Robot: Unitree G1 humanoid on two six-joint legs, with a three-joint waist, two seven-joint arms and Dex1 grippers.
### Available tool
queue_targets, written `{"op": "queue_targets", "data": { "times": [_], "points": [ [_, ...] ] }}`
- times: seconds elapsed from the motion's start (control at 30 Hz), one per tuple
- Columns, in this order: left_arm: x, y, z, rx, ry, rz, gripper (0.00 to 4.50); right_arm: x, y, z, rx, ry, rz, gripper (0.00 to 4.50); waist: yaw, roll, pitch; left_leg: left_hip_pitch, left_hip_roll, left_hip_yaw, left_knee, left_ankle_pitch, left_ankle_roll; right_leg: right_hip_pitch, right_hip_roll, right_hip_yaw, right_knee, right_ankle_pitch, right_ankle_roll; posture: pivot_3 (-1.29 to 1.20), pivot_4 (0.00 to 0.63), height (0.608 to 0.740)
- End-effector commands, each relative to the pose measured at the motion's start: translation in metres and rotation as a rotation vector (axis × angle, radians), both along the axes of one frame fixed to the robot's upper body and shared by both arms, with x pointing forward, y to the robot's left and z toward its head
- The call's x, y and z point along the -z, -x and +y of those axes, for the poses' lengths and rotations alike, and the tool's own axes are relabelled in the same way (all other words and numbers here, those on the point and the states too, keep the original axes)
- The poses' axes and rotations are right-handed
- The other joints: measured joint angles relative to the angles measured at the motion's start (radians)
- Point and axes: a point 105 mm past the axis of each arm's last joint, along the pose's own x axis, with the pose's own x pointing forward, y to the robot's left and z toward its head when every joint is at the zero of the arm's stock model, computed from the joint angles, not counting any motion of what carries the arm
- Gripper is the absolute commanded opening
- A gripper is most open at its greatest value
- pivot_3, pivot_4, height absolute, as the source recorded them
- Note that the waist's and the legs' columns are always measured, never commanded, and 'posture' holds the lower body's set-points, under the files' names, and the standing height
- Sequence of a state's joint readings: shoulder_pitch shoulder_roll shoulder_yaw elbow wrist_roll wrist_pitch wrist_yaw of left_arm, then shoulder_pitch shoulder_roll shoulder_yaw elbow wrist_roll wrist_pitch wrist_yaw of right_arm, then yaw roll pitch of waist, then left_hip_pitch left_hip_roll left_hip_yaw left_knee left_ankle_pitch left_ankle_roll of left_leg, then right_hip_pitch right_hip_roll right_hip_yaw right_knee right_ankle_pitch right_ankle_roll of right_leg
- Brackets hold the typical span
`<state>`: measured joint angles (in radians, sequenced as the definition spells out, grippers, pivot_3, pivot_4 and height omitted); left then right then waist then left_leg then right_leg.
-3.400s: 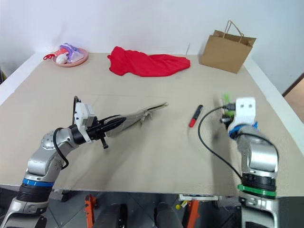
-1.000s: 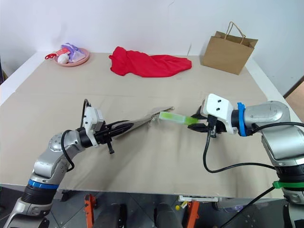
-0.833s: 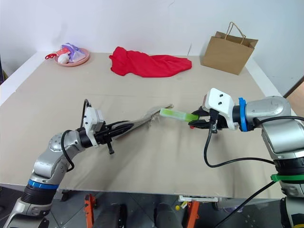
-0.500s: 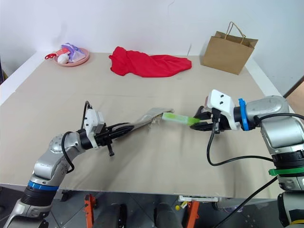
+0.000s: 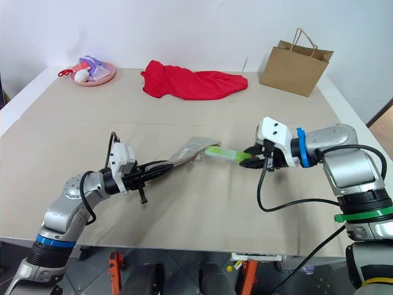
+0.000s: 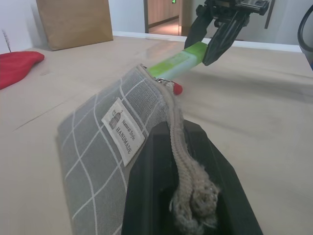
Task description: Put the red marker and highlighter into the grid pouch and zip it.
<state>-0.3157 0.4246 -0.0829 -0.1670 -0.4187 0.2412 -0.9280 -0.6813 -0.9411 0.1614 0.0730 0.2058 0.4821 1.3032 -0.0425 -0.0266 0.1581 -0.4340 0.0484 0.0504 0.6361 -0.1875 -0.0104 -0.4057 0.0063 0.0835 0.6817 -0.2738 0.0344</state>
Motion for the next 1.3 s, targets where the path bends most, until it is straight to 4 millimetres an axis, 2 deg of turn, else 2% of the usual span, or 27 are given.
{"op": "queue_targets", "data": {
  "times": [0.03,0.37,0.53,0.8,0.97,1.17,1.3],
  "points": [
    [-0.01,0.004,-0.005,0.036,0.005,-0.049,0.0,-0.01,0.0,0.004,-0.007,0.006,-0.017,1.07,0.0,0.0,0.0,0.0,0.0,0.0,0.0,0.0,0.0,0.0,0.0,0.0,0.0,0.0,0.0,0.0,0.15,0.74],
    [-0.005,0.006,-0.005,0.042,-0.001,-0.041,0.0,-0.022,-0.003,-0.002,0.064,-0.139,0.065,1.07,0.0,0.0,0.0,0.0,0.0,0.0,0.0,0.0,0.0,0.0,0.0,0.0,0.0,0.0,0.0,0.0,0.15,0.74],
    [-0.005,0.006,-0.004,0.043,-0.004,-0.041,0.0,-0.019,-0.003,-0.003,0.083,-0.151,0.082,1.07,0.0,0.0,0.0,0.0,0.0,0.0,0.0,0.0,0.0,0.0,0.0,0.0,0.0,0.0,0.0,0.0,0.15,0.74],
    [-0.006,0.004,-0.003,0.048,-0.011,-0.044,0.0,-0.016,0.009,0.0,0.079,-0.224,0.143,1.07,0.0,0.0,0.0,-0.001,0.0,0.0,0.0,0.0,0.0,0.0,0.0,0.0,0.0,0.0,0.0,0.0,0.15,0.74],
    [-0.006,0.003,-0.004,0.057,-0.014,-0.044,0.0,-0.005,0.013,0.013,0.036,-0.15,0.116,1.07,-0.001,0.0,0.0,-0.001,0.0,0.0,0.0,0.0,0.0,0.0,0.001,-0.001,0.0,0.0,0.0,0.0,0.15,0.74],
    [-0.007,0.002,-0.006,0.064,-0.016,-0.047,0.0,0.003,0.007,0.027,-0.013,-0.029,0.011,1.07,-0.001,0.0,0.0,0.0,0.001,0.0,0.0,0.0,0.0,0.0,0.001,-0.001,0.0,0.0,-0.001,0.0,0.15,0.74],
    [-0.007,0.002,-0.006,0.068,-0.019,-0.048,0.0,0.0,0.007,0.038,-0.145,0.085,-0.101,1.07,-0.001,0.0,0.0,-0.001,0.0,0.0,0.0,0.0,0.0,-0.001,0.001,-0.001,0.0,0.0,0.0,0.0,0.15,0.74]
  ]
}}
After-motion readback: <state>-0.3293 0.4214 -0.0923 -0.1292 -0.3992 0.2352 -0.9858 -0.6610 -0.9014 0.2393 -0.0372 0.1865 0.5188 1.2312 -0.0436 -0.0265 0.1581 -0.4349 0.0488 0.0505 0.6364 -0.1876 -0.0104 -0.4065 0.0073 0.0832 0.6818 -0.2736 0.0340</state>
